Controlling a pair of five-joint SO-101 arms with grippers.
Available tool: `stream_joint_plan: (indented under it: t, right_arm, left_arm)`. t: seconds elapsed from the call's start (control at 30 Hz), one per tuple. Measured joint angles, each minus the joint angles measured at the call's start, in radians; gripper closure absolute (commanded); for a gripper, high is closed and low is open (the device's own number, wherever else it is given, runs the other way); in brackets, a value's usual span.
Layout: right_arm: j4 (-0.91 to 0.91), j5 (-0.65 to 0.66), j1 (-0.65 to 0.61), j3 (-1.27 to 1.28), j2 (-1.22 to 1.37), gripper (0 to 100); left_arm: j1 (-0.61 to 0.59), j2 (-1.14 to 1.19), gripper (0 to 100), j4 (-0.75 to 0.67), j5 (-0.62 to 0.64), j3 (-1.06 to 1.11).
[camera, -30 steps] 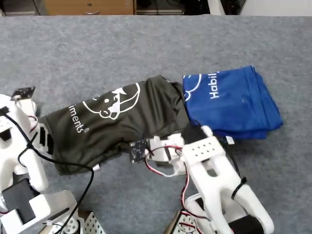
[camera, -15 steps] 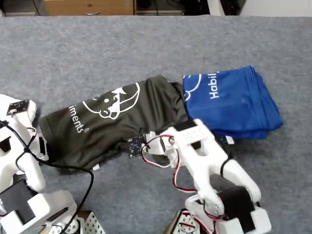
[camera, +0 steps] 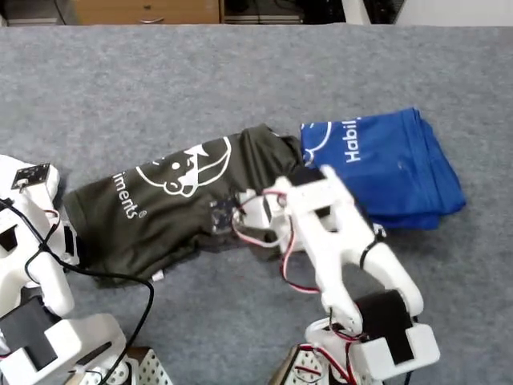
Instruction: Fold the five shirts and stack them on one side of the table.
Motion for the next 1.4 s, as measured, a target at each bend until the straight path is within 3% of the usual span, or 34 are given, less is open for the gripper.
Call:
stream_joint_plan:
  t: [0.57,0.73,1.07,1.13,1.27,1.4]
  right_arm:
    - [0.512,0.031,-0.020,-1.089,0.644,99.4]
    - [0.551,0.031,-0.058,-1.321,0.806,99.4]
    - [0.549,0.054,-0.083,-1.539,0.974,99.0]
    - [0.543,0.054,-0.084,-1.580,0.996,95.1]
    - [0.540,0.054,-0.086,-1.640,1.025,75.6]
    - [0.548,0.054,-0.086,-1.697,1.026,72.6]
  left_arm:
    - [0.000,-0.003,86,-0.110,-0.003,0.072]
    - [0.000,-0.003,86,-0.117,-0.005,0.075]
    - [0.000,-0.003,86,-0.117,-0.006,0.075]
    - [0.000,-0.003,86,-0.117,-0.006,0.075]
    - [0.000,-0.003,86,-0.117,-0.006,0.075]
    - [0.000,-0.003,86,-0.117,-0.006,0.075]
